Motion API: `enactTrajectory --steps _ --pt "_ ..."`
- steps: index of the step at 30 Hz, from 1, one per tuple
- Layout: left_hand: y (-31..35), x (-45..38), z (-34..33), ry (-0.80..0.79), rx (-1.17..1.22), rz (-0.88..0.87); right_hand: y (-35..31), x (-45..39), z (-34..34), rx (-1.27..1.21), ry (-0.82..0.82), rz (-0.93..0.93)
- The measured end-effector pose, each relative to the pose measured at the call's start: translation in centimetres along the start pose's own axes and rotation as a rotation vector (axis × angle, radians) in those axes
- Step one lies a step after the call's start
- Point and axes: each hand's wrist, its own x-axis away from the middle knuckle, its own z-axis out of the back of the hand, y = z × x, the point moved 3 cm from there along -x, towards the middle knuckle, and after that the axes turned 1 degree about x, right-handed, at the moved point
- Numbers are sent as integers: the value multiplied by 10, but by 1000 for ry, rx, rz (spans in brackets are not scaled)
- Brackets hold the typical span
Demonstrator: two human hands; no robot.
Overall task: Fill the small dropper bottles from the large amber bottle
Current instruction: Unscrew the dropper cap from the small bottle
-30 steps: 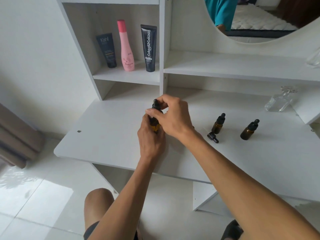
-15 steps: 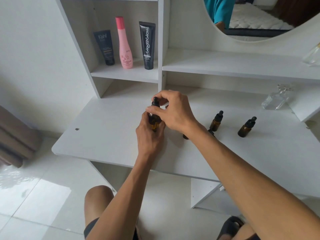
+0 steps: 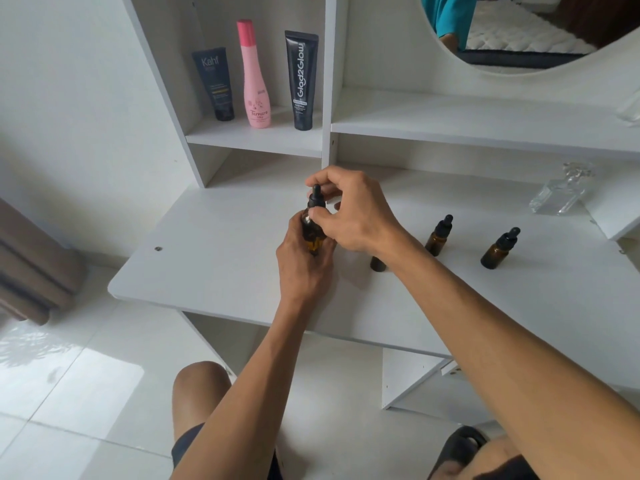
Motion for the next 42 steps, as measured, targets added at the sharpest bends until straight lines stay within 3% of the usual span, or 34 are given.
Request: enactTrajectory --steps 17,34,42 --pt "0 0 0 -3 -15 1 1 0 -2 -13 29 -13" --pt "3 1 1 2 -7 6 -5 -3 0 56 -26 11" --pt "3 1 1 3 -5 7 -5 -5 -1 38 -129 -5"
